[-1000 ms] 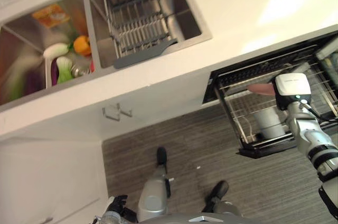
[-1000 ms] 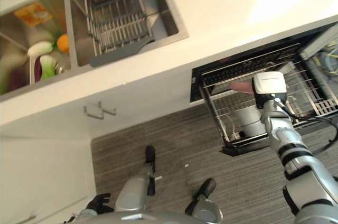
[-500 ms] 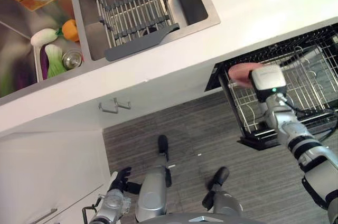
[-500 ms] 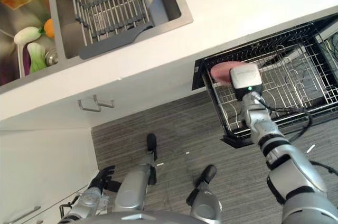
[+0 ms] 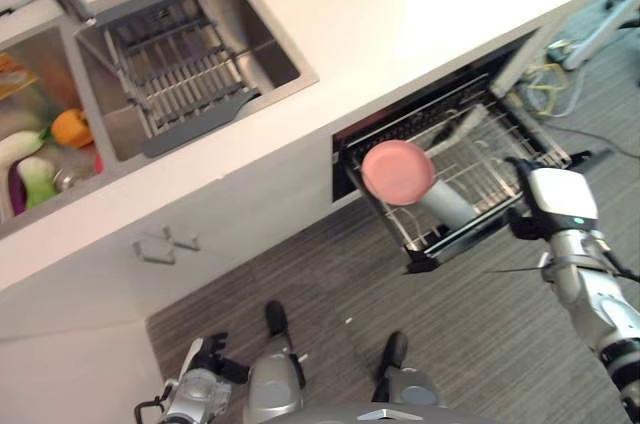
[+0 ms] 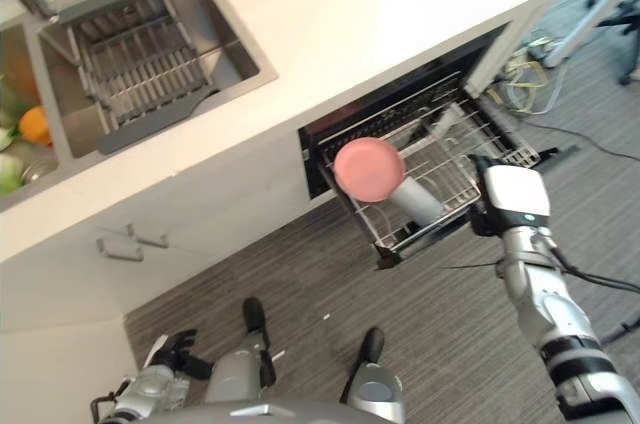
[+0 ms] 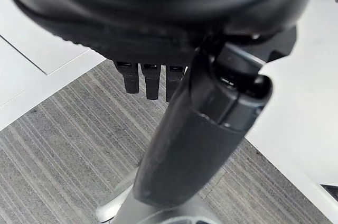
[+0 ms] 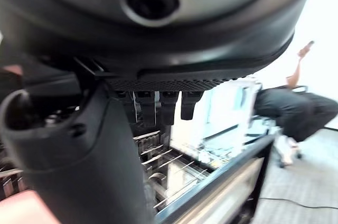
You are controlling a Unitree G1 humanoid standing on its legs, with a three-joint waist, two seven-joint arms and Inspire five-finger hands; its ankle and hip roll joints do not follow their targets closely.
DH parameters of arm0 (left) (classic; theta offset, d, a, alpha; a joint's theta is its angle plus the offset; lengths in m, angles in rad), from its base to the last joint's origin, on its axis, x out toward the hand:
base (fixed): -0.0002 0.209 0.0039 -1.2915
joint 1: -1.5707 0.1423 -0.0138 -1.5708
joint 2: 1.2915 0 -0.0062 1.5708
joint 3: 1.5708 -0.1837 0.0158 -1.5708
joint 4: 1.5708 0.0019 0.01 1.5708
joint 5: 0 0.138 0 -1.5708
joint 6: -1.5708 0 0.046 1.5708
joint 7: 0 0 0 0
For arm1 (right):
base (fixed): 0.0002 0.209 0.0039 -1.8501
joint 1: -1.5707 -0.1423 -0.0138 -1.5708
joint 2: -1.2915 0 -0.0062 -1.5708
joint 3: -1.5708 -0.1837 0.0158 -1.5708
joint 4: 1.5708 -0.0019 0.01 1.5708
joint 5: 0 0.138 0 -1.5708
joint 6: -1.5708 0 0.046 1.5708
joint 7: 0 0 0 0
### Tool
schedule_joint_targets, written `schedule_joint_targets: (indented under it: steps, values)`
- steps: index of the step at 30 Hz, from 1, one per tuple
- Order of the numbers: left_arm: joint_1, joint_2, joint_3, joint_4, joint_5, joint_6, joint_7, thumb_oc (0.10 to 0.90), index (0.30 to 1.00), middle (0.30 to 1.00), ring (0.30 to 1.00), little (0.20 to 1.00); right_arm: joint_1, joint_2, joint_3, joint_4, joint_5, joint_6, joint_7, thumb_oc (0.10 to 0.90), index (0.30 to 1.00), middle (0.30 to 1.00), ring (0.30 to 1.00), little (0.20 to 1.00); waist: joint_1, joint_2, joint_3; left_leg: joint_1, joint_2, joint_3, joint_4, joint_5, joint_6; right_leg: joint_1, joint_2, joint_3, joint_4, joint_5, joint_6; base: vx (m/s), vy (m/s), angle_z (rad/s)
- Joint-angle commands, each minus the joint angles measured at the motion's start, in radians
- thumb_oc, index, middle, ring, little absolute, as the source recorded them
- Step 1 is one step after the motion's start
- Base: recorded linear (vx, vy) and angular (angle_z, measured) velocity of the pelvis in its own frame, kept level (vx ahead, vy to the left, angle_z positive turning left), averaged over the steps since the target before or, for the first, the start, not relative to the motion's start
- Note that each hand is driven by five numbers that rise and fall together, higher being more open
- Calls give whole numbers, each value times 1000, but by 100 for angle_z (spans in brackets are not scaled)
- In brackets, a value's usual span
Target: Place the dishes in the dishwasher.
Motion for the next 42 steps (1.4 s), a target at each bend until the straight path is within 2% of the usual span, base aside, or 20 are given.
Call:
schedule_joint_targets:
  steps: [1, 2, 3, 4, 7, 15, 19, 21, 23, 24, 25, 28, 29, 31, 32, 34, 35, 37, 39, 42]
  values:
    - [1, -19, 10, 71, 22, 10, 24, 800, 900, 900, 900, 900, 46, -45, -170, 10, 161, 53, -200, 595, 592, 592, 592, 592, -23, 32, -65, 63, 58, 32, 31, -79, -54, -24, -25, 11, 25, -59, 55, 68, -14, -35]
    - [6, -24, 16, 71, 25, 12, 25, 800, 900, 900, 900, 900, 83, -11, -223, 37, 200, 59, -220, 524, 486, 486, 486, 486, -34, 33, -71, 69, 61, 36, 31, -80, -54, -20, -23, 13, 25, -61, 54, 24, -5, -32]
    - [6, -23, 13, 70, 25, 12, 25, 800, 900, 900, 900, 900, 89, -10, -228, 34, 200, 58, -220, 482, 422, 422, 422, 422, -30, 33, -71, 70, 61, 36, 31, -80, -54, -19, -23, 13, 25, -61, 54, 73, -20, -24]
    - [21, -32, 5, 65, 38, 15, 13, 800, 900, 900, 900, 900, 138, 51, -293, 159, 288, 62, -241, 400, 300, 300, 300, 300, -44, 35, -85, 83, 64, 39, 28, -80, -54, -5, -17, 11, 23, -65, 51, 63, -26, -20]
    - [31, -41, -4, 59, 44, 19, -6, 800, 900, 900, 900, 900, 149, 100, -326, 301, 380, 59, -243, 400, 300, 300, 300, 300, -50, 41, -92, 86, 63, 36, 24, -80, -53, 1, -13, 8, 22, -68, 49, 38, -16, -4]
    - [37, -40, -20, 65, 41, 19, -8, 800, 900, 900, 900, 900, 31, 136, -167, 352, 411, 33, -176, 400, 300, 300, 300, 300, -23, 68, -72, 62, 41, 3, 21, -79, -50, -4, -25, -1, 19, -62, 49, -11, 4, 0]
    - [28, -31, -37, 61, -3, 11, 24, 800, 900, 900, 900, 900, -144, 168, -21, 405, 509, -12, -152, 400, 300, 300, 300, 300, 7, 86, -23, 16, 25, -32, 42, -80, -47, -26, -44, -9, 25, -53, 49, -100, 24, 14]
    - [10, -29, -51, 58, -43, 7, 41, 800, 900, 900, 900, 900, -252, 223, 24, 492, 647, -53, -125, 400, 300, 300, 300, 300, 34, 96, 20, -53, 20, -62, 125, -96, -45, -53, -60, -10, 39, -49, 43, -190, 12, 19]
    - [6, -27, -48, 63, -81, 1, 51, 800, 900, 900, 900, 900, -360, 257, 92, 559, 695, -55, -80, 400, 300, 300, 300, 300, 70, 107, 61, -136, 17, -100, 211, -116, -46, -78, -73, -19, 49, -47, 37, -138, 6, 35]
    - [5, -27, -47, 63, -81, 1, 51, 800, 900, 900, 900, 900, -362, 257, 93, 561, 696, -56, -80, 400, 300, 300, 300, 300, 69, 108, 61, -139, 17, -101, 213, -117, -46, -79, -72, -20, 49, -47, 37, -54, 16, 47]
    - [22, -22, -52, 58, -92, -10, 49, 800, 900, 900, 900, 900, -430, 240, 133, 598, 683, -49, -58, 400, 300, 300, 300, 300, 102, 108, 70, -165, 14, -112, 221, -117, -46, -84, -76, -32, 46, -43, 37, 85, -5, 50]
    - [30, -21, -56, 55, -101, -15, 46, 800, 900, 900, 900, 900, -456, 230, 146, 607, 681, -49, -51, 400, 300, 300, 300, 300, 112, 106, 66, -163, 13, -124, 219, -138, -57, -77, -71, -24, 39, -59, 43, 26, 14, 32]
    - [42, -12, -66, 44, -156, -31, 22, 800, 900, 900, 900, 900, -551, 181, 158, 609, 723, -65, -45, 400, 300, 300, 300, 300, 148, 95, 83, -198, 3, -136, 212, -132, -57, -101, -78, -34, 40, -47, 47, 61, 21, 24]
    - [40, -11, -72, 45, -175, -34, 10, 800, 900, 900, 900, 900, -595, 152, 163, 622, 739, -70, -44, 400, 300, 300, 300, 300, 160, 90, 89, -213, 0, -142, 211, -131, -57, -112, -81, -40, 42, -44, 49, -18, 27, 28]
    - [39, -7, -77, 41, -212, -39, 0, 800, 900, 900, 900, 900, -653, 106, 185, 620, 740, -71, -44, 400, 300, 300, 300, 300, 180, 75, 102, -234, -6, -153, 215, -129, -56, -119, -84, -51, 44, -41, 50, -1, 7, 37]
    - [38, -7, -71, 40, -231, -44, 2, 800, 900, 900, 900, 900, -671, 86, 194, 614, 736, -71, -44, 400, 300, 300, 300, 300, 184, 69, 109, -242, -7, -160, 216, -128, -55, -121, -85, -58, 45, -40, 51, 12, 0, 30]
    - [39, -3, -59, 41, -257, -46, 2, 800, 900, 900, 900, 900, -702, 49, 212, 603, 716, -66, -45, 400, 300, 300, 300, 300, 203, 48, 117, -259, -14, -176, 218, -128, -53, -121, -85, -75, 49, -40, 53, 21, -15, 24]
    - [40, -2, -53, 45, -264, -44, 0, 800, 900, 900, 900, 900, -713, 36, 218, 603, 708, -64, -47, 400, 300, 300, 300, 300, 211, 41, 119, -268, -16, -183, 219, -128, -51, -122, -86, -82, 51, -40, 54, 29, -34, 29]
    - [30, 15, -36, 68, -283, -43, -2, 800, 900, 900, 900, 900, -769, -36, 247, 611, 674, -53, -50, 400, 300, 300, 300, 300, 238, 15, 127, -299, -26, -203, 218, -124, -50, -130, -87, -106, 60, -39, 57, 25, -48, 24]
    - [14, 30, -36, 89, -277, -46, 2, 800, 900, 900, 900, 900, -853, -91, 298, 642, 647, -45, -46, 400, 300, 300, 300, 300, 252, -3, 134, -318, -29, -216, 213, -119, -53, -142, -88, -118, 63, -35, 60, 14, -20, 29]
